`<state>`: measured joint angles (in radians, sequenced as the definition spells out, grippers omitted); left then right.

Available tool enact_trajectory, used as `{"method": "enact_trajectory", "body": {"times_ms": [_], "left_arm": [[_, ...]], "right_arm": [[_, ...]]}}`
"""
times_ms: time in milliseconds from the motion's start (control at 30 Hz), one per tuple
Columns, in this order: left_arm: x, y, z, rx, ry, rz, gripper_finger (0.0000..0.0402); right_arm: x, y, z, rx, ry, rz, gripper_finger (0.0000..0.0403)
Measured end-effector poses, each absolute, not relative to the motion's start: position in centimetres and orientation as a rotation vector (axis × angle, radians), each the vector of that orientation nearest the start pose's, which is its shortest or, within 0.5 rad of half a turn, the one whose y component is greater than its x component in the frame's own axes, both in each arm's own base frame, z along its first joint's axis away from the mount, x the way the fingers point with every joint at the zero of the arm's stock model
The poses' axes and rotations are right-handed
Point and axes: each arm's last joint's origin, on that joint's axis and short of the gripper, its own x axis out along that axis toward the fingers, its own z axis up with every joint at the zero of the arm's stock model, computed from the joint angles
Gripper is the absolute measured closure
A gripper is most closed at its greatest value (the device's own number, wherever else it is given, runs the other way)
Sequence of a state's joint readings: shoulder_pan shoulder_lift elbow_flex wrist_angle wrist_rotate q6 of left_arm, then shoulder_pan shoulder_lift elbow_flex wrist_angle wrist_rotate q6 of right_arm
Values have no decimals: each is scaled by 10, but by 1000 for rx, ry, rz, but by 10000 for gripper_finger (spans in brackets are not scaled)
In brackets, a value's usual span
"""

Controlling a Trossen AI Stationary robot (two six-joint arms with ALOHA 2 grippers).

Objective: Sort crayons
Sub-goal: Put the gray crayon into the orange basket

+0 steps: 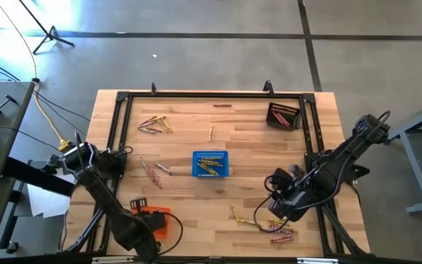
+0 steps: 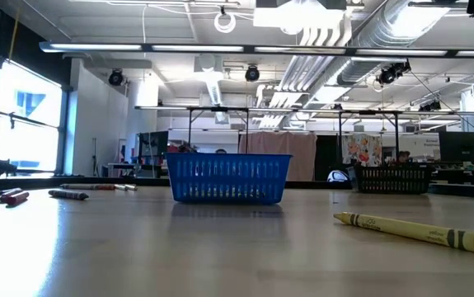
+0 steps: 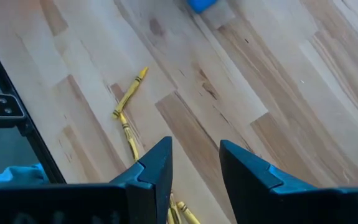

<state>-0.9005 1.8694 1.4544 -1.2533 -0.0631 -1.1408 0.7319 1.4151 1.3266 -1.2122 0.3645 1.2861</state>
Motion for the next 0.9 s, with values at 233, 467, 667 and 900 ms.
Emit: {"method": "enact_trajectory", "body": {"times_ms": [233,467,667,900], "left_arm": [[214,-260,216,-123,1599,270,294],[226,-254,225,-207,1622,282,309],[247,-237,256,-248,1527,347,322],[268,-186,278,-333,1353,621,323]], "right_arm": [[197,163,312,478,1057,-401,286],[197,163,312,474,1057,-399,286],[196,164,311,430,1104,-342,286],[199,160,311,319,1090,-306,286]]}}
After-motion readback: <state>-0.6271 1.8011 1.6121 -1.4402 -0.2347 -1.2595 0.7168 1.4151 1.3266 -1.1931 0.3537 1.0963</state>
